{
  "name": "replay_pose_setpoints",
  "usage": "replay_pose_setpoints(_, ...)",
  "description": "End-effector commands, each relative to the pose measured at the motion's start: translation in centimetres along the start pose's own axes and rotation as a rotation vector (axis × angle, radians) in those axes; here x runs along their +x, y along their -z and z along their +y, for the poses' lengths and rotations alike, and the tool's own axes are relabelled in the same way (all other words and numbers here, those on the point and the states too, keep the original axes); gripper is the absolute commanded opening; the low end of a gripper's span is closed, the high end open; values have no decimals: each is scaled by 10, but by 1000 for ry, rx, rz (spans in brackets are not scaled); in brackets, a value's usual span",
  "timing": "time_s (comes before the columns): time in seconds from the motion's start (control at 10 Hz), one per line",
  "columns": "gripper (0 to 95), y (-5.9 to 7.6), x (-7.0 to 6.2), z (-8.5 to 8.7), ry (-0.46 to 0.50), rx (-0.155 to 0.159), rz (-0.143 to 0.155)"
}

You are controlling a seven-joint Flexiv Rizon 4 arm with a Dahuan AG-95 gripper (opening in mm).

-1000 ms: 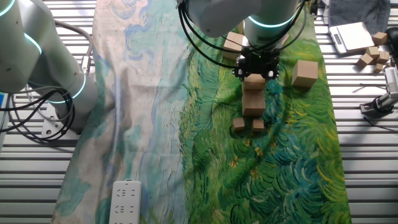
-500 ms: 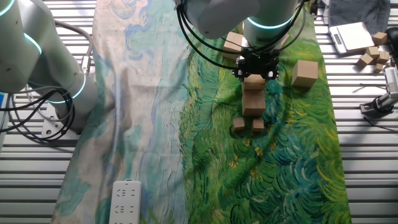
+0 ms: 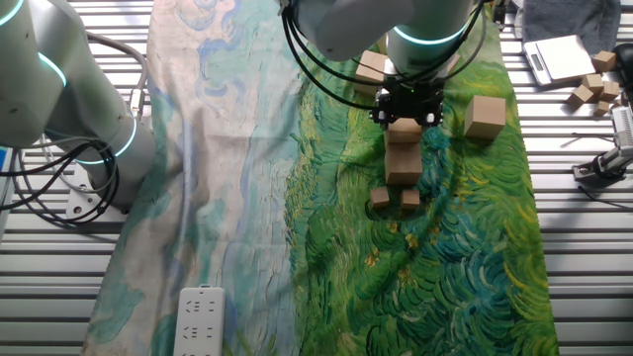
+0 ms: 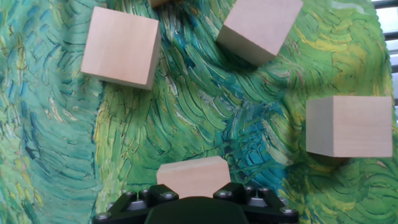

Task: Stack the blocks into a pyramid shape

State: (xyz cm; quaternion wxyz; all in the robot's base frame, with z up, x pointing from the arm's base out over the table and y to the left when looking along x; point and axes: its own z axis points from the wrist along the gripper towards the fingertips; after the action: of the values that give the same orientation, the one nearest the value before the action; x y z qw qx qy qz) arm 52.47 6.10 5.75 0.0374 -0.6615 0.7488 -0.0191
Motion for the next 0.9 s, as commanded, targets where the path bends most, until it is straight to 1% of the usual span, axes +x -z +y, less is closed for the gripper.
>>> replay_pose_setpoints(0.1,0,0,0,1,-26,-17,-2)
replay_pose_setpoints(0.3,0,0,0,1,-35,-31,-22)
replay_pose_setpoints(0.4,0,0,0,1,-65,-51,-19)
replay_pose_setpoints(0.5,0,0,0,1,-62,-52,-11)
replay_pose_setpoints(0.7,0,0,0,1,-67,-62,-6)
replay_pose_setpoints(0.8,0,0,0,1,-64,-60,1)
replay_pose_setpoints(0.9,0,0,0,1,-59,-60,-2)
